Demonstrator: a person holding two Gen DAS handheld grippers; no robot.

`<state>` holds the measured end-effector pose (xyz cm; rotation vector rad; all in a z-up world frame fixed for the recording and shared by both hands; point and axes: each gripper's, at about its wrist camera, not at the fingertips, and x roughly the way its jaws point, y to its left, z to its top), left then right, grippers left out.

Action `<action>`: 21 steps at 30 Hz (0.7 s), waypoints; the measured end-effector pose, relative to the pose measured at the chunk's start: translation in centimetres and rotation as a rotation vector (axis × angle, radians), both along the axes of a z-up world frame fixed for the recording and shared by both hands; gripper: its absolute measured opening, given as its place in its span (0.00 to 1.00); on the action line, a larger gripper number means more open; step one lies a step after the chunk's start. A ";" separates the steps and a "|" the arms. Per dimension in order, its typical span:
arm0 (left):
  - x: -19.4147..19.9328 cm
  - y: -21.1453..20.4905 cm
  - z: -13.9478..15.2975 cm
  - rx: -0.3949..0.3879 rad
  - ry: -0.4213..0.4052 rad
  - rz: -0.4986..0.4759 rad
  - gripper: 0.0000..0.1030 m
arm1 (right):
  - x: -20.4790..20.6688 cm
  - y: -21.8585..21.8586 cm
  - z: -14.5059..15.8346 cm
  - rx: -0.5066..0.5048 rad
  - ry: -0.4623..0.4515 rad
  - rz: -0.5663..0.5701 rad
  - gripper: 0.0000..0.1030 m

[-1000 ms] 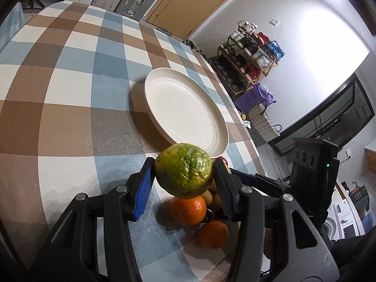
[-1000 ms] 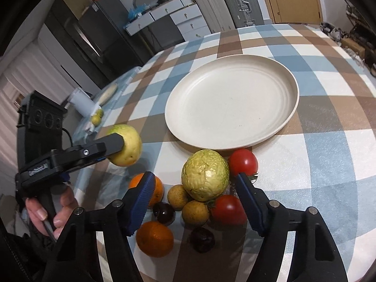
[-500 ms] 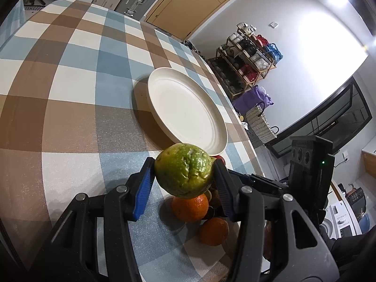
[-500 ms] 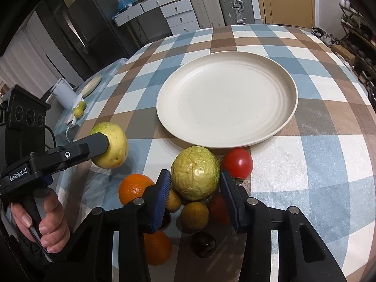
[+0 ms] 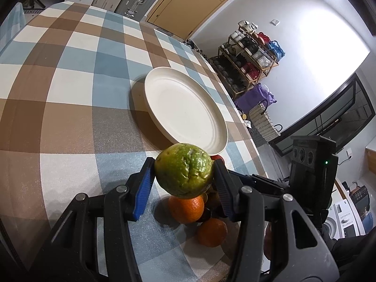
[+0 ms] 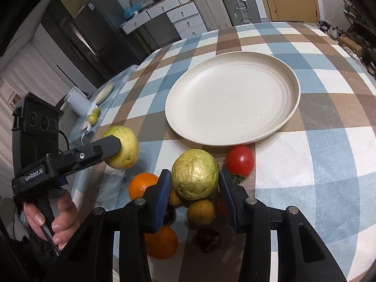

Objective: Organize fruits
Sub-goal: 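Lift the green guava with the left tool while the right tool lifts the yellow guava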

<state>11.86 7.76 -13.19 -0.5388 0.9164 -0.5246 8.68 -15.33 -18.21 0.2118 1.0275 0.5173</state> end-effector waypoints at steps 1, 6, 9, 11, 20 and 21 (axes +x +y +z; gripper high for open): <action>0.0 0.0 0.0 0.000 0.001 0.000 0.46 | 0.1 0.2 0.0 -0.010 0.006 0.002 0.41; -0.1 0.0 0.1 -0.003 0.002 -0.003 0.46 | 0.7 1.0 -0.2 -0.027 0.041 0.001 0.42; -0.1 0.0 0.1 -0.005 0.001 -0.001 0.46 | 0.9 1.3 -0.4 -0.029 0.052 -0.001 0.42; -0.2 0.1 0.0 -0.007 0.001 0.001 0.46 | 1.0 1.4 -0.5 -0.024 0.059 -0.003 0.43; -0.3 0.5 -0.3 -0.012 0.005 0.006 0.46 | 2.0 1.7 -1.3 0.004 0.085 -0.023 0.46; -0.3 0.5 -0.2 -0.011 0.004 0.007 0.46 | 2.0 1.6 -1.3 0.012 0.086 -0.027 0.45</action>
